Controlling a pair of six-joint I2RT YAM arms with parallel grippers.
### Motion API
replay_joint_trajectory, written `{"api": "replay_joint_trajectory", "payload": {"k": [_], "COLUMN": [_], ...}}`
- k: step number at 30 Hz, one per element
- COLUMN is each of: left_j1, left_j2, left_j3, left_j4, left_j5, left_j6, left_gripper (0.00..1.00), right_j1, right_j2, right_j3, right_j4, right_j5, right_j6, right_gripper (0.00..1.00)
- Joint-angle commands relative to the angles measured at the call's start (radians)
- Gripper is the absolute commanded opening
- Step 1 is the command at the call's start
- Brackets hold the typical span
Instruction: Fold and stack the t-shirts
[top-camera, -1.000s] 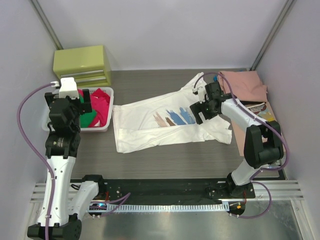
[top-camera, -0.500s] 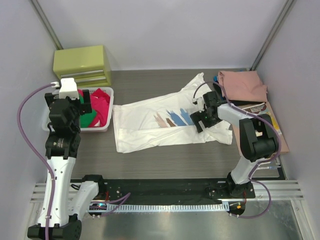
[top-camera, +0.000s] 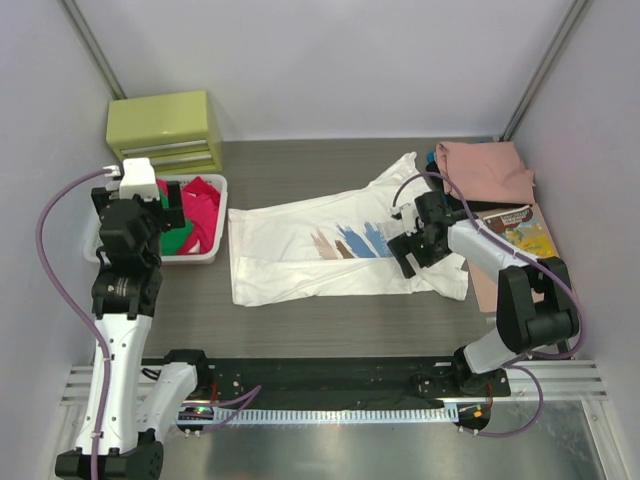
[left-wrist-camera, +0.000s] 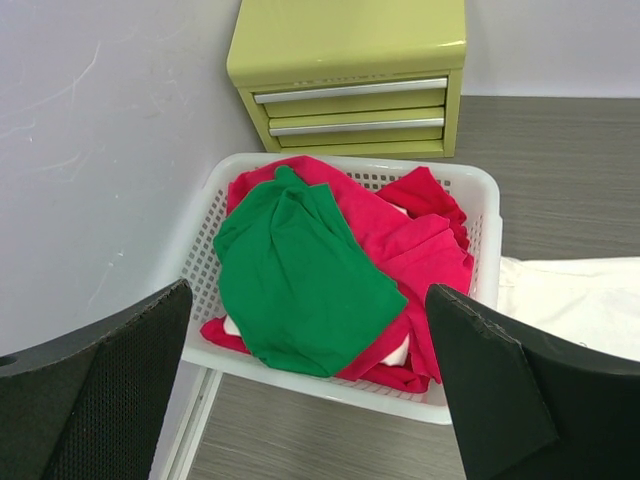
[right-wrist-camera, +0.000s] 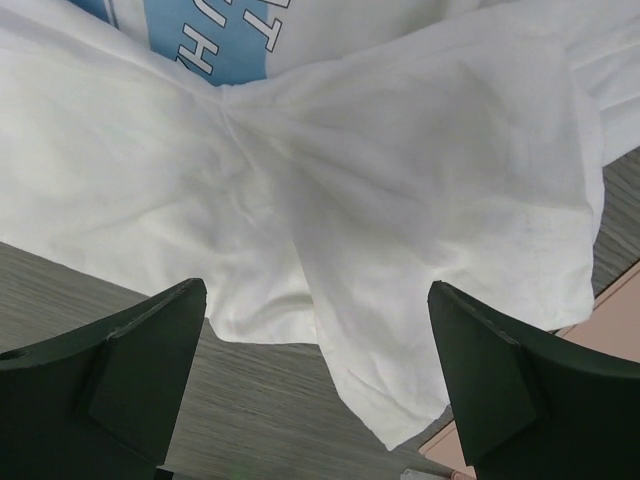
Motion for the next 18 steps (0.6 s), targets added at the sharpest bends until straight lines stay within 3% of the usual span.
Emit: {"api": "replay_joint_trajectory", "payload": {"k": [1,7,10,11,13,16,18], "left_j1": [0.006,0.006,0.008,-0.016,-0.059,-0.252,-0.302], "left_j2": [-0.023,0.033,0.2,0.258,0.384,0.402,0.424], "left_j3": [-0.023,0.035,0.151,0.192,0.239,0.182,0.187], "left_j4": [0.032,-0.055,-0.17,-0.286,-0.319,-0.216,-0.206], "left_j5": [0.037,0.142,0.273,0.277,0.227,0.131,0.152], "left_j6": [-0.017,-0.008,-0.015,-0.015,-0.006,0.034,0.003], "left_gripper": [1.0,1.0,1.0,1.0,1.0,1.0,1.0], "right_j1": [0.003,0.008,0.006,0.008,0.005,-0.047,-0.066], "right_j2": [-0.09,-0.344,-0.467,-0.49,-0.498,-0.486,-0.466], "right_j3": [-0.046,-0.044,0.039,0.065,0.128,0.193,0.193], "right_j4": [0.034,0.165,0.177,0.174,0.158,0.11,0.098], "right_j5": [0.021,0.12,0.157,0.206,0.217,0.147,0.133], "right_j6": [-0.006,-0.005,0.018,0.03,0.055,0.087,0.081], "right_gripper": [1.0,1.0,1.0,1.0,1.0,1.0,1.0]}}
